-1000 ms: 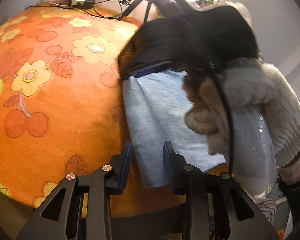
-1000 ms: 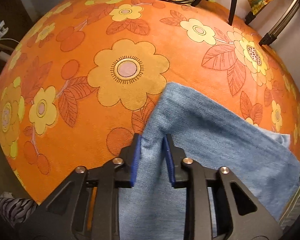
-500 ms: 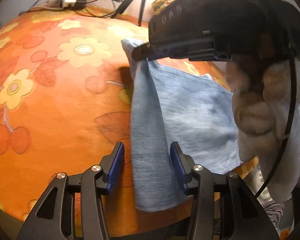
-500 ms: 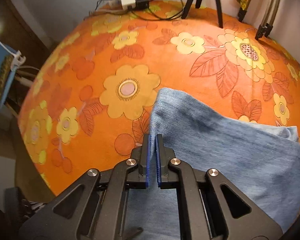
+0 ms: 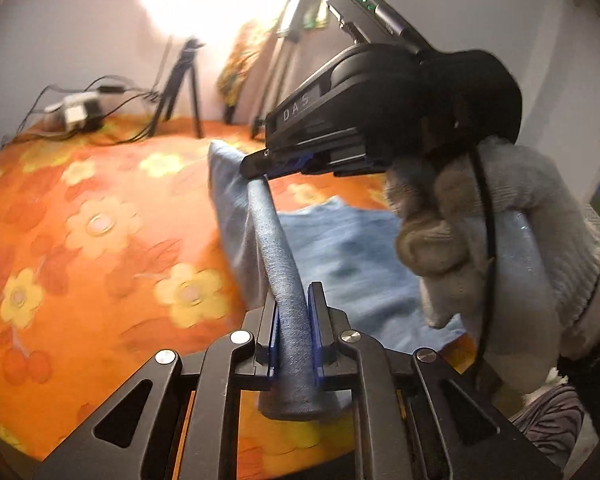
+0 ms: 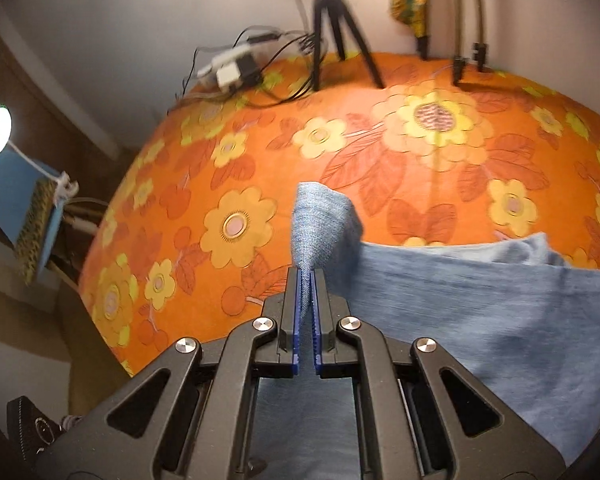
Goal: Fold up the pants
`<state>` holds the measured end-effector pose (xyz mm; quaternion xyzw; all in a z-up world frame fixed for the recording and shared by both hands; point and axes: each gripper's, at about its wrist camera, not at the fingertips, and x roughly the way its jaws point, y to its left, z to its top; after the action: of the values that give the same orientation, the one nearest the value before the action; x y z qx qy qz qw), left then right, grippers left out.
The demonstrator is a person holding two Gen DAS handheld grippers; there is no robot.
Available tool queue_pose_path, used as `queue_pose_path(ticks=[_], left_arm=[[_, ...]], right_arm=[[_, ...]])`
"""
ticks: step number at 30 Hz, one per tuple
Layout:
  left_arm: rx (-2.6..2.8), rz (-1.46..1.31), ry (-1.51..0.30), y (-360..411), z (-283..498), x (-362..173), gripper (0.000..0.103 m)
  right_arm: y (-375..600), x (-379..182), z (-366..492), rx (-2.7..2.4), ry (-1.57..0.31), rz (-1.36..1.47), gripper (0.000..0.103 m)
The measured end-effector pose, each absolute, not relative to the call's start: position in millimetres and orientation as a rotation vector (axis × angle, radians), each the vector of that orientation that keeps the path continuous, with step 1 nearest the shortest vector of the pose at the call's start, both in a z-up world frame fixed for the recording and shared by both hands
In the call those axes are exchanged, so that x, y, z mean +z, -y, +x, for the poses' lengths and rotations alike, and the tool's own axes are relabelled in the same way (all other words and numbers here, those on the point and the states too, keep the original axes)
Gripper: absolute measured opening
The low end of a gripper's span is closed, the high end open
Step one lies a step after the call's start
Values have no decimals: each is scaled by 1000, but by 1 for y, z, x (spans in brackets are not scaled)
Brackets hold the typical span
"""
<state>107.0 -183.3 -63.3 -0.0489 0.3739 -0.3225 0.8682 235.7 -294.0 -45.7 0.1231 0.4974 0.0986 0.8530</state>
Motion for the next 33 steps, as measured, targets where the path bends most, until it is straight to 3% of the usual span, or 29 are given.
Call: queue_pose_path(ticks=[16,17,22,33], left_arm=[[-915,-21,-786,367,91,-50,10],[-935,-19,-791,379,89,-49,5],[-1029,52,-756,446,69,-48,5],[-961,208,-780,418,52,-63,5]], right_arm=[[471,-14,171,78,-907,399,4],[483,-11,165,60,-895,400,3],[563,6,130,-31,-827,448,1],[603,-50,101,113,-864,551,1]])
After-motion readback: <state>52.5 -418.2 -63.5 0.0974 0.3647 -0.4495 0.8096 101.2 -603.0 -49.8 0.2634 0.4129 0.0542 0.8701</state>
